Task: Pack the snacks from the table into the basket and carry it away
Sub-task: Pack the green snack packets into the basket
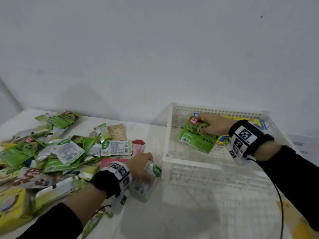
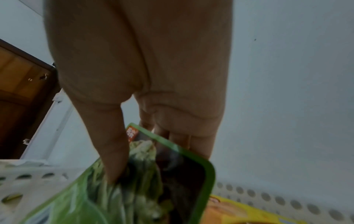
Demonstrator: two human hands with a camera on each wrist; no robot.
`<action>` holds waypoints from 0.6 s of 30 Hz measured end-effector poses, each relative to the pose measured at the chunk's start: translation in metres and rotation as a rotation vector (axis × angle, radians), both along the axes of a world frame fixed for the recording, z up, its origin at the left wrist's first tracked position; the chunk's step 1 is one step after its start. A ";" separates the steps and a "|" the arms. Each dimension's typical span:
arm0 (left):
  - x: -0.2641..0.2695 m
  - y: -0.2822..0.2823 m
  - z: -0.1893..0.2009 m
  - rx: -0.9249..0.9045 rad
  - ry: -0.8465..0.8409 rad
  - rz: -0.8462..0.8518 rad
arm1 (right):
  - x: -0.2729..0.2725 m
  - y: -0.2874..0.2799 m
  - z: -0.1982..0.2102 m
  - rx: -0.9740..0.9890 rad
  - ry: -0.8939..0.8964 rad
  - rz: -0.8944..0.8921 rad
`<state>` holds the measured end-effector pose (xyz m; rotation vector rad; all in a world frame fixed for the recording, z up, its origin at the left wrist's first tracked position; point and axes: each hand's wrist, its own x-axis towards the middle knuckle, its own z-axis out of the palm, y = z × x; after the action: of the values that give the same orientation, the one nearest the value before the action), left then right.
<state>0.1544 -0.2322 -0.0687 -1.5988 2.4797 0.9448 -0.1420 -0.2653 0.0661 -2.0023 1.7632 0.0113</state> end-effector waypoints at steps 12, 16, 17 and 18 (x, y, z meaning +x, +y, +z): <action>-0.068 -0.050 0.152 -0.497 0.535 0.119 | -0.049 -0.005 -0.047 0.258 0.374 0.125; -0.152 -0.082 0.158 -0.488 -0.013 -0.090 | -0.061 -0.007 -0.060 0.225 0.371 0.126; -0.170 -0.092 0.153 -0.495 -0.144 -0.085 | -0.065 -0.007 -0.062 0.196 0.349 0.126; -0.184 -0.097 0.149 -0.514 -0.237 -0.076 | -0.069 -0.008 -0.062 0.160 0.320 0.129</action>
<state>-0.0298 -0.3294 0.0803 -1.5960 2.7167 0.0897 -0.2110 -0.2729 0.0037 -2.0795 1.7499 0.5240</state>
